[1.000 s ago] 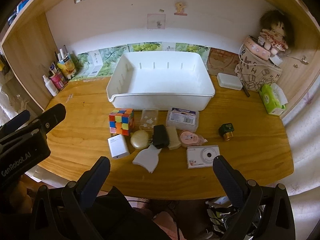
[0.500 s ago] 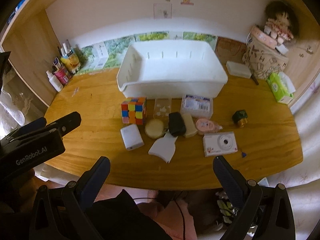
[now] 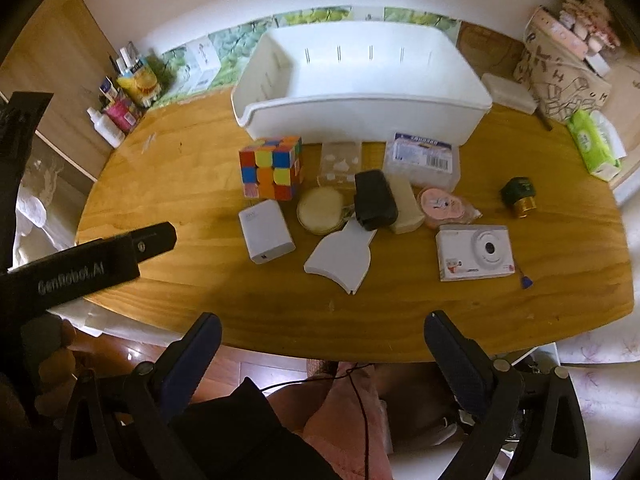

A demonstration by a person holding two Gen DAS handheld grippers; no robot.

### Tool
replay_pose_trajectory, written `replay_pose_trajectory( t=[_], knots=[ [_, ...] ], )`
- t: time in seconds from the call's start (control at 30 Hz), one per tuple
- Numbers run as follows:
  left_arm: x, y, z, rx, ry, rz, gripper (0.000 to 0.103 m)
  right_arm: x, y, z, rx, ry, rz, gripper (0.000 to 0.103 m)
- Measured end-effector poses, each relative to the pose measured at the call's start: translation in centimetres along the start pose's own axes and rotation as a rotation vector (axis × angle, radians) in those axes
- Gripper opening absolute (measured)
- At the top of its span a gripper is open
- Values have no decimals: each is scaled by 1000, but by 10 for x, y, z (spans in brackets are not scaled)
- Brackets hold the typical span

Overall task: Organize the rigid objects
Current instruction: 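Move both tools down toward the charger and black gadget by the bin, then grasp the white charger with the left tool while the right tool grasps the black gadget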

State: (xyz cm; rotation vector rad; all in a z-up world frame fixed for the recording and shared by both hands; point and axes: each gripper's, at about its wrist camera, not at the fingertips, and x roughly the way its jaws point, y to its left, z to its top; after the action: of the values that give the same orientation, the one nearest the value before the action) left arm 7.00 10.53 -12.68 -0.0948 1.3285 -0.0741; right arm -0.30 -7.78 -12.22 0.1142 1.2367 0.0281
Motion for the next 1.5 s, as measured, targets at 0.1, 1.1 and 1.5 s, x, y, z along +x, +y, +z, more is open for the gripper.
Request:
replay_pose_trajectory(
  t=[0.1, 1.1, 1.5],
  knots=[
    [14, -1, 4, -11, 50, 14, 102, 10, -5, 2, 1, 15, 15, 101],
    [113, -35, 47, -180, 377, -71, 95, 90, -44, 73, -164, 57, 34, 75],
    [128, -34, 53, -238, 419, -62, 78, 116, -44, 92, -210, 152, 30, 65]
  ],
)
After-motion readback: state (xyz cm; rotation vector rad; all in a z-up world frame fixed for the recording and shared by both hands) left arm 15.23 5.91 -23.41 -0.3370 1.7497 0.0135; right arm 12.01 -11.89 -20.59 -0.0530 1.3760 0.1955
